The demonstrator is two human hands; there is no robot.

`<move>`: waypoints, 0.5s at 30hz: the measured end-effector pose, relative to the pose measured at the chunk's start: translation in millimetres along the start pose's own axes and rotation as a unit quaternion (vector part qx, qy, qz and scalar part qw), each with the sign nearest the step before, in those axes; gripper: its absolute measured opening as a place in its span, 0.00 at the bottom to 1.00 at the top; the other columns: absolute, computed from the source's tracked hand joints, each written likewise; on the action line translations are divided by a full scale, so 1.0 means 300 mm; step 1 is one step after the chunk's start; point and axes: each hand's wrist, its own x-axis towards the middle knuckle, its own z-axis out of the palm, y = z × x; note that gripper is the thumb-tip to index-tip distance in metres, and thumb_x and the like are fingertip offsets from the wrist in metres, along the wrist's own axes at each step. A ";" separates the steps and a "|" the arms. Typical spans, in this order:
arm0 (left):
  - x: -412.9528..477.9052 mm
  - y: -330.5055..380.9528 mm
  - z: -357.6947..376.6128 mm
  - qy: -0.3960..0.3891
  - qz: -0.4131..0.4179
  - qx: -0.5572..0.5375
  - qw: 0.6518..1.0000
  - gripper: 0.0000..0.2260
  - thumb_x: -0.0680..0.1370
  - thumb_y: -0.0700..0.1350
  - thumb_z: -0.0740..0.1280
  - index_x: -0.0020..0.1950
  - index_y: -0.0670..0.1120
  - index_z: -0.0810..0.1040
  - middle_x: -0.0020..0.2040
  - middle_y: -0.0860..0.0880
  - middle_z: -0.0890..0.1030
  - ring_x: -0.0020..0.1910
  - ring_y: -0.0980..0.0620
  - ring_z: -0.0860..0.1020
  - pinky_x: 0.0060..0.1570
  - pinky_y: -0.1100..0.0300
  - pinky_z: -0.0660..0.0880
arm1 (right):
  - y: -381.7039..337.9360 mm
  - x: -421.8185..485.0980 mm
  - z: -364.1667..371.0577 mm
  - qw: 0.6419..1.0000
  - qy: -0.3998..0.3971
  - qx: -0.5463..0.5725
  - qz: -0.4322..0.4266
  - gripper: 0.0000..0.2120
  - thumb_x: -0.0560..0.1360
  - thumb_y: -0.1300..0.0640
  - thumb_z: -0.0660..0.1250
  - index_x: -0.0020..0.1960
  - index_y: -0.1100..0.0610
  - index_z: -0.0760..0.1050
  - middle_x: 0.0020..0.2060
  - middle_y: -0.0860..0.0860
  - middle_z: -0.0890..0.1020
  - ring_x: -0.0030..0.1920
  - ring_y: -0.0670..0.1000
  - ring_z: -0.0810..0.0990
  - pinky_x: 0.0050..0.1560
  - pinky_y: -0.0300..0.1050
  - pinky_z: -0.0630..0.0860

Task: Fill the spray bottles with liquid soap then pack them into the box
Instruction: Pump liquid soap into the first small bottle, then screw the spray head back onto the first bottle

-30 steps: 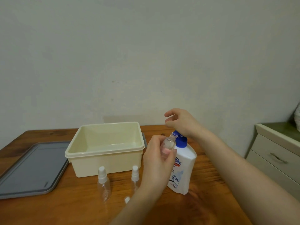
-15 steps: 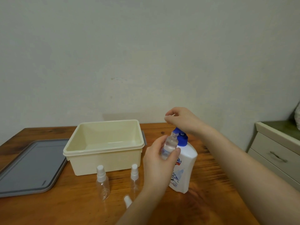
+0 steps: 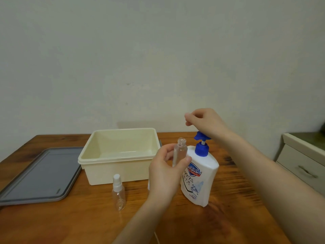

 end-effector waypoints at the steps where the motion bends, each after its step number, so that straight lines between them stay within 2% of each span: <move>1: -0.001 0.005 -0.010 0.004 0.000 0.002 1.000 0.15 0.70 0.44 0.72 0.51 0.57 0.72 0.46 0.61 0.78 0.46 0.66 0.75 0.33 0.82 0.67 | -0.008 0.000 -0.004 1.000 0.019 -0.017 -0.014 0.16 0.77 0.52 0.60 0.46 0.63 0.80 0.35 0.55 0.80 0.31 0.50 0.74 0.34 0.40 0.69; 3: -0.003 0.013 -0.033 0.018 0.000 0.001 1.000 0.15 0.69 0.45 0.73 0.48 0.59 0.72 0.47 0.59 0.79 0.48 0.63 0.77 0.34 0.77 0.70 | -0.033 0.001 -0.009 0.997 0.051 -0.031 -0.039 0.15 0.76 0.53 0.61 0.44 0.64 0.80 0.28 0.52 0.75 0.26 0.46 0.67 0.28 0.35 0.65; 5: -0.002 0.021 -0.057 0.035 0.005 0.009 0.999 0.15 0.68 0.45 0.74 0.49 0.58 0.72 0.48 0.58 0.80 0.50 0.61 0.77 0.39 0.74 0.68 | -0.069 0.001 -0.008 0.995 0.072 -0.020 -0.068 0.14 0.76 0.55 0.61 0.45 0.65 0.80 0.33 0.56 0.79 0.27 0.45 0.66 0.29 0.34 0.65; 8: 0.001 0.043 -0.102 0.062 0.016 0.025 0.998 0.16 0.68 0.46 0.74 0.52 0.54 0.74 0.48 0.57 0.80 0.50 0.61 0.77 0.44 0.69 0.70 | -0.140 -0.014 0.008 0.990 0.092 0.007 -0.104 0.14 0.75 0.56 0.62 0.44 0.68 0.78 0.43 0.60 0.83 0.33 0.49 0.73 0.36 0.41 0.70; 11: -0.015 0.061 -0.162 0.086 0.026 0.041 0.995 0.16 0.68 0.45 0.74 0.52 0.53 0.74 0.45 0.61 0.79 0.48 0.63 0.77 0.44 0.69 0.72 | -0.205 -0.063 0.035 0.986 0.095 0.029 -0.135 0.14 0.75 0.56 0.62 0.42 0.67 0.78 0.41 0.58 0.84 0.43 0.55 0.80 0.45 0.44 0.74; 15: -0.048 0.075 -0.250 0.092 0.038 0.069 0.993 0.16 0.68 0.45 0.74 0.52 0.53 0.74 0.43 0.63 0.77 0.46 0.68 0.75 0.43 0.70 0.72 | -0.249 -0.156 0.083 0.985 0.055 0.002 -0.163 0.13 0.76 0.57 0.61 0.42 0.66 0.78 0.37 0.56 0.84 0.39 0.54 0.81 0.44 0.46 0.77</move>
